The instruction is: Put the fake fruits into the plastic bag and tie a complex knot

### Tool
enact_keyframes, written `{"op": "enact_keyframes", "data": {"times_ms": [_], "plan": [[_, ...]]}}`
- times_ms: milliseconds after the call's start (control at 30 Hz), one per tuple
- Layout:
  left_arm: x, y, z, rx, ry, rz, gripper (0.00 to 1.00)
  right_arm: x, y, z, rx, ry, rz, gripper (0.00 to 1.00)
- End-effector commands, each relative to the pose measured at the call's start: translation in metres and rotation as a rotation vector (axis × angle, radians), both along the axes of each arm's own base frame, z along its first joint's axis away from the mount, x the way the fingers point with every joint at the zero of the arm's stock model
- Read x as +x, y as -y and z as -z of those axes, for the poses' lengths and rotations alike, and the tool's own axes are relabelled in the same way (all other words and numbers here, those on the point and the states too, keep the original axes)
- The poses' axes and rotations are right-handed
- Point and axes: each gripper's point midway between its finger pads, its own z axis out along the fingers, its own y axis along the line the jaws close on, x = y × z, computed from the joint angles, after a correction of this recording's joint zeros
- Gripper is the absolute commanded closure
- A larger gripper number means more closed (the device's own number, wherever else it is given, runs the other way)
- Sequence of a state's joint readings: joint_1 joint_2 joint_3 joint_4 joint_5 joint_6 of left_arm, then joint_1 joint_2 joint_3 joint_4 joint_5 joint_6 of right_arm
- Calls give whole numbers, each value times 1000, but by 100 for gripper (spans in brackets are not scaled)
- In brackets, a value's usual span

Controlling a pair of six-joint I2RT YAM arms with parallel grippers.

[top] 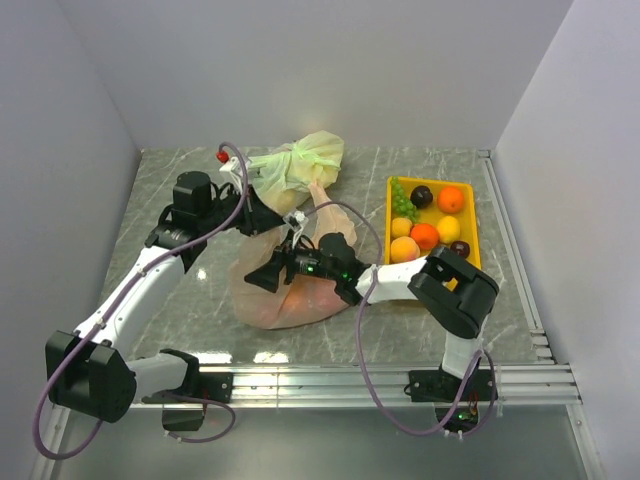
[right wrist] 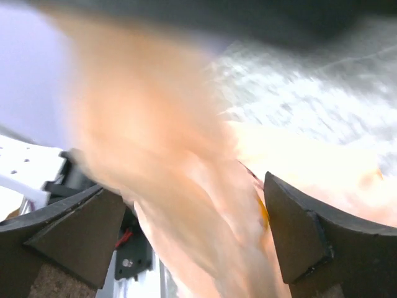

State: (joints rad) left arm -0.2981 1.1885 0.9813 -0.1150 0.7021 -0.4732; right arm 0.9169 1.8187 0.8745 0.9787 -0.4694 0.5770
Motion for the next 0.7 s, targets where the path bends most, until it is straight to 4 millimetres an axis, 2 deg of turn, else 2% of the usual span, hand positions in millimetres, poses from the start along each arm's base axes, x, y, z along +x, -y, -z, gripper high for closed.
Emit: {"op": "enact_keyframes", "data": {"times_ms": [0,100,133,200,233,300,333,367,433,533,567,600,633,667], "plan": [[3,1,-21,-24,84,9,100,7,6,31,-69,-77,60,7],[6,-2,-16,-7,94,-2,100,4,8,54,-144,-101,39,19],[6,-3,-15,4,105,-2,100,5,8,59,-160,-103,37,31],[11,-6,-11,26,115,-25,100,7,9,68,-192,-102,33,43],[15,-9,-9,48,131,-45,100,5,8,71,-201,-98,19,57],[25,-18,0,91,130,-116,100,4,9,75,-210,-79,4,76],[27,-21,1,115,154,-126,100,2,11,76,-213,-73,-6,96],[29,-23,3,133,167,-134,100,1,12,75,-213,-65,-6,100],[33,-29,2,172,207,-153,100,0,13,73,-212,-38,-13,100],[33,-37,-13,199,279,-166,100,-1,15,71,-217,-17,-21,100],[32,-44,-24,189,308,-182,99,-1,15,70,-215,-13,-25,100],[28,-44,-28,178,316,-166,97,0,15,70,-217,-10,-24,100],[26,-47,-32,172,318,-160,88,0,15,68,-214,-5,-22,100],[25,-53,-41,168,326,-166,58,1,15,67,-213,-2,-24,100]]}}
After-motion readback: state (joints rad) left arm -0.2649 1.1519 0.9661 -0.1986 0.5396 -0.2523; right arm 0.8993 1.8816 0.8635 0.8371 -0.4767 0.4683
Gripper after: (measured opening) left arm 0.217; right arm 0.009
